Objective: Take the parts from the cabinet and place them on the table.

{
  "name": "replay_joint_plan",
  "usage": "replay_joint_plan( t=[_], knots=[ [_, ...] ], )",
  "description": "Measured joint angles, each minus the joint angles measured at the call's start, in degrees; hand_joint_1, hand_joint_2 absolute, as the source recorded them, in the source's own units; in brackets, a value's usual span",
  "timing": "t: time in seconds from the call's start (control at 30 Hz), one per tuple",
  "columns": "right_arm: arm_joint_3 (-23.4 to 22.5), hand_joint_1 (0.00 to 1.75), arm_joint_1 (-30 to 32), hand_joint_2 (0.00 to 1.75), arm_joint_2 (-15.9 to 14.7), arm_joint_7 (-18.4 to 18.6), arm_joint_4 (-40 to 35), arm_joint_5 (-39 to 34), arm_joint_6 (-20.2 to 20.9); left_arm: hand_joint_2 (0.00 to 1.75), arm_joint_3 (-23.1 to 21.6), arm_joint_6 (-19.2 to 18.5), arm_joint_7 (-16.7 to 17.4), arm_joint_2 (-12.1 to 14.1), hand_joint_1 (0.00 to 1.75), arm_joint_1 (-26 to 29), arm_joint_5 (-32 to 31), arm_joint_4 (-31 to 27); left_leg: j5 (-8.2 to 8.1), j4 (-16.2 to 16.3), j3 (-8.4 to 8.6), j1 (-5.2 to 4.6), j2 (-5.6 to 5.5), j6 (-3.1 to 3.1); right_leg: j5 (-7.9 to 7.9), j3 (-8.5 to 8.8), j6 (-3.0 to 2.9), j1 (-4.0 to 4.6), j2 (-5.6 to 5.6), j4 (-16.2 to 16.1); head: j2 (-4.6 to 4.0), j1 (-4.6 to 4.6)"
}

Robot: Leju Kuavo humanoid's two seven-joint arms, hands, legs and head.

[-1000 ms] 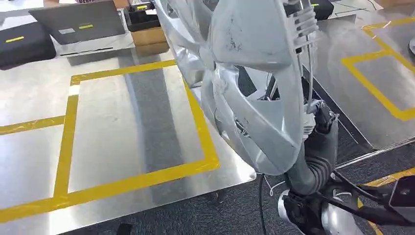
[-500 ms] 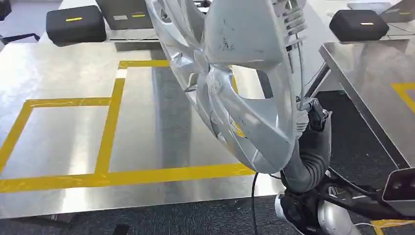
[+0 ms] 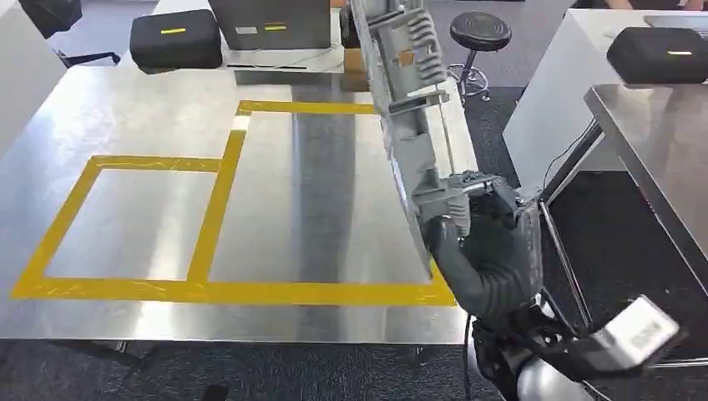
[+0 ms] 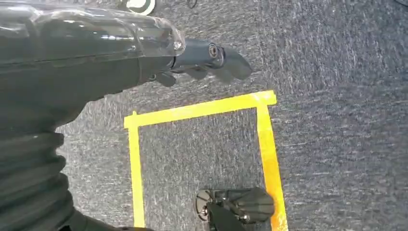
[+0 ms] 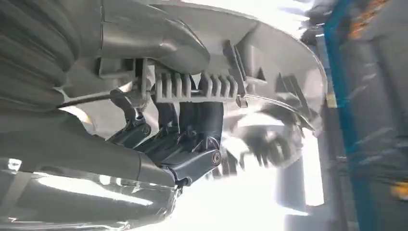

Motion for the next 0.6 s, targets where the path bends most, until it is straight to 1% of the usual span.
replay_joint_plan(
  t=[0.1, 0.17, 0.27, 0.3, 0.33, 0.37, 0.47, 0.57, 0.6],
  knots=[
    [2.20, 1.75, -1.04, 1.75, 1.68, 0.57, 5.91, -0.24, 0.39, 1.75, -0.11, -0.42, 0.70, -0.09, 0.00, -0.32, -0.63, -0.02, 0.00, -0.22, 0.20, -0.05, 0.69, -0.01, 0.13, 0.00, -0.08, -0.01, 0.56, 0.00, 0.00, -0.20],
    [3.52, 1.75, -2.71, 1.75, 2.80, 1.42, 10.10, 2.00, -0.40, 1.75, -0.28, -0.90, 1.07, -0.42, 0.00, -0.82, -1.16, -0.04, 0.00, -0.33, 0.29, -0.08, 0.85, -0.02, 0.13, -0.01, -0.08, -0.02, 0.72, -0.03, 0.00, -0.31],
    [6.44, 1.75, -6.43, 1.75, 4.61, 6.29, 17.55, 18.25, -4.74, 1.75, -0.98, -2.34, 2.53, -1.14, 0.00, -1.77, -3.34, -0.07, -0.01, -0.38, 0.24, -0.08, 1.00, -0.04, 0.13, -0.03, -0.09, -0.01, 0.78, -0.03, 0.00, -0.35],
    [7.19, 1.75, -7.89, 1.75, 5.27, 7.48, 20.42, 23.03, -5.80, 1.75, -1.38, -2.69, 3.06, -1.31, 0.00, -2.11, -4.05, -0.07, -0.01, -0.39, 0.25, -0.08, 1.03, -0.04, 0.12, -0.03, -0.09, -0.01, 0.78, -0.05, 0.00, -0.42],
    [7.84, 1.75, -9.47, 1.75, 5.99, 8.43, 23.74, 26.42, -5.97, 1.75, -1.70, -3.10, 3.67, -1.55, 0.00, -2.49, -4.81, -0.07, -0.01, -0.39, 0.24, -0.08, 1.05, -0.04, 0.12, -0.03, -0.10, -0.02, 0.78, -0.06, 0.00, -0.35],
    [8.37, 1.75, -11.13, 1.75, 6.60, 8.65, 26.74, 27.94, -5.51, 1.75, -1.95, -3.52, 4.15, -1.71, 0.00, -2.84, -5.36, -0.07, -0.01, -0.41, 0.25, -0.08, 1.11, -0.04, 0.12, -0.03, -0.10, -0.02, 0.79, -0.08, 0.00, -0.31],
    [9.63, 1.75, -15.66, 1.75, 8.78, 8.79, 36.57, 28.37, -3.46, 1.75, -3.21, -4.20, 5.18, -2.01, 0.00, -3.77, -6.66, -0.07, -0.03, -0.44, 0.28, -0.08, 1.31, -0.06, 0.14, -0.02, -0.13, -0.02, 1.04, -0.15, 0.00, -0.28],
    [10.90, 1.75, -18.23, 1.75, 10.82, 7.98, 45.05, 28.74, -1.45, 1.75, -4.20, -4.61, 5.29, -2.23, 0.00, -4.38, -7.12, -0.07, -0.03, -0.44, 0.28, -0.08, 1.29, -0.06, 0.16, 0.00, -0.16, -0.02, 1.06, -0.22, 0.00, -0.28],
    [11.30, 1.75, -18.74, 1.75, 11.38, 7.95, 46.84, 28.74, -1.05, 1.75, -4.28, -4.63, 5.29, -2.25, 0.00, -4.41, -7.21, -0.07, -0.04, -0.44, 0.27, -0.08, 1.26, -0.05, 0.16, -0.01, -0.16, -0.03, 1.06, -0.24, 0.00, -0.26]
  ],
)
